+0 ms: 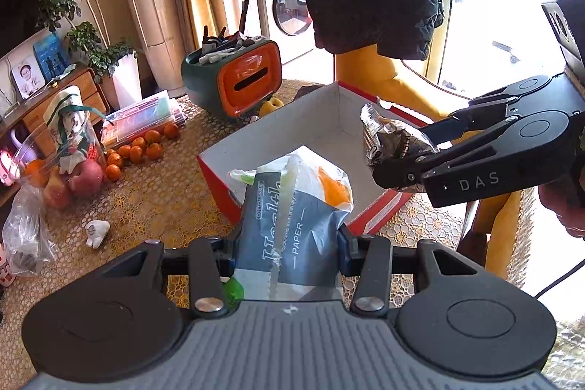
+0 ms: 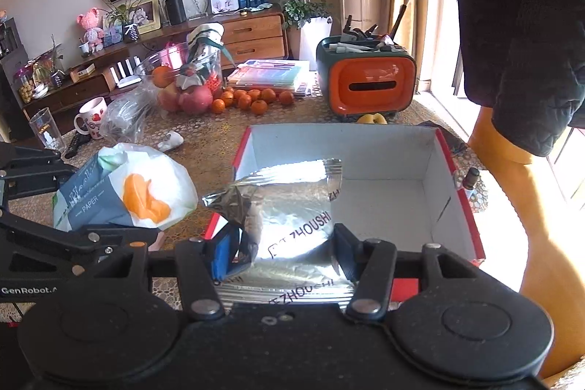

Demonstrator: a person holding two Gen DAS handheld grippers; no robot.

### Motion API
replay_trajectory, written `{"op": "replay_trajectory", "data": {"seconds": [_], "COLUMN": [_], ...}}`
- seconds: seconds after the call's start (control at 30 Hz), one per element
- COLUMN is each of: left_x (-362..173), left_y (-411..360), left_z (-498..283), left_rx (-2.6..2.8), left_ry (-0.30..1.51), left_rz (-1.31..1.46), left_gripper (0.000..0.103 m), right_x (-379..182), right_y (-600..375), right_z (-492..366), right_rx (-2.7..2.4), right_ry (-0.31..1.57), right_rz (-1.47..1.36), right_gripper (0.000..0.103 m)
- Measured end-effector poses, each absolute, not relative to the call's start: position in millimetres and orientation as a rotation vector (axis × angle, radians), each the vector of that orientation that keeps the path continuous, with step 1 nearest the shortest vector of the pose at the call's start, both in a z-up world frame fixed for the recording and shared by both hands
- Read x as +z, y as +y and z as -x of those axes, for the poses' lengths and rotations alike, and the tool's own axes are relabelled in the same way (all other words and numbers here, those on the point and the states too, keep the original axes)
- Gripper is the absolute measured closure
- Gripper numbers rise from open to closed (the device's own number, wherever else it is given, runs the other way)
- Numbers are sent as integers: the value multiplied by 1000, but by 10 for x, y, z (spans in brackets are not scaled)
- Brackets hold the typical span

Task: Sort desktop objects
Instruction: 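Lift tissue pack with left gripper while right gripper carries foil bag toward red box, then lower tissue pack into red box and open left gripper while right releases foil bag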

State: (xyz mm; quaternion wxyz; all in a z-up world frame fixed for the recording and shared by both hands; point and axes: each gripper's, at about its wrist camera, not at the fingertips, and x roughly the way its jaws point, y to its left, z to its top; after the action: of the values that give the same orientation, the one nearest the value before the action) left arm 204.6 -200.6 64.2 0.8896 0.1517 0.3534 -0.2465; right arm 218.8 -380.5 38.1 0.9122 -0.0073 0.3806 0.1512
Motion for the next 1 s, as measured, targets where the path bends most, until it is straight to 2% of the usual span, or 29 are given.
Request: {"op": "replay_trajectory", "data": {"seconds": [0.37, 1.0], "left_x": [484, -274], "left_y": [-2600, -3028], "left_z": [-2524, -3476], "left_rx": [-529, -453], "left_ry": [770, 958], "left_rz": [-383, -392], "left_gripper": [58, 58], "right_x": [229, -571], "right_y": [-4232, -4214], "right_z": [-2645, -3159], "right_rx": [213, 197], "right_ry": [821, 960], "right_rz": [24, 176], "right_gripper": [48, 48]}}
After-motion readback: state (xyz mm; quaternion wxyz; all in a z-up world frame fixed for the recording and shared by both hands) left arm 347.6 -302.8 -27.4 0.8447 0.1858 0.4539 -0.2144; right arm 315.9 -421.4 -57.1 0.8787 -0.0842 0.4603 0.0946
